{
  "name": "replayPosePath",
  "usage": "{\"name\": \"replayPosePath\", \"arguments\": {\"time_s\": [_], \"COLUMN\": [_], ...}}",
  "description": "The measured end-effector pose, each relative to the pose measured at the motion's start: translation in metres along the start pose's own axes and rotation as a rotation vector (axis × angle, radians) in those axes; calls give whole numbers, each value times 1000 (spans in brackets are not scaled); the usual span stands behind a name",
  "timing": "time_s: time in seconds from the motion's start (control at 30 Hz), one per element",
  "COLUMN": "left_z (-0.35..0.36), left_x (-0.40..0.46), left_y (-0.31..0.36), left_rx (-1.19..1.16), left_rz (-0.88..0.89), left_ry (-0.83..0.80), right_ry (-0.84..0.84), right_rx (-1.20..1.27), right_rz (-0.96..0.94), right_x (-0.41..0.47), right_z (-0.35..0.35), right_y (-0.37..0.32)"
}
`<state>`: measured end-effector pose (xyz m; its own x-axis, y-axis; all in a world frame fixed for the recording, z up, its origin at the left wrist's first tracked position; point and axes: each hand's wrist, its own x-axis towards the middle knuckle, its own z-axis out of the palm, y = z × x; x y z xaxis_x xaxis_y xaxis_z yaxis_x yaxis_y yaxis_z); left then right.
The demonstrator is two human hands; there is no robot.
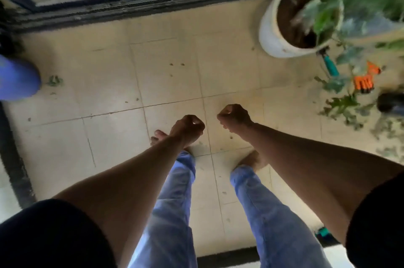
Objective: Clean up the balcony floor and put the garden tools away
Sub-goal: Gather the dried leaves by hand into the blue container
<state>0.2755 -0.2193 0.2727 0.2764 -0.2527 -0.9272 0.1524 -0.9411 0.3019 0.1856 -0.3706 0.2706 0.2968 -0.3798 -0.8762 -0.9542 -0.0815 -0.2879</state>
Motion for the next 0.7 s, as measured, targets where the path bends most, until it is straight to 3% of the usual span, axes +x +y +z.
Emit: {"name": "replayPosePath", "arguments": {"time_s": [0.37,0.7], "left_z": [203,379], "left_x": [-47,-33], "left_y": [160,268], "left_rx": [361,624], "left_rz": [84,218], "left_ry": [-207,-317], "right_ry": [91,199], "right_rx": [268,495], "right_rz": [171,342], "right_x": [-39,-60], "right_z": [-144,-207], "right_y": [228,397]}}
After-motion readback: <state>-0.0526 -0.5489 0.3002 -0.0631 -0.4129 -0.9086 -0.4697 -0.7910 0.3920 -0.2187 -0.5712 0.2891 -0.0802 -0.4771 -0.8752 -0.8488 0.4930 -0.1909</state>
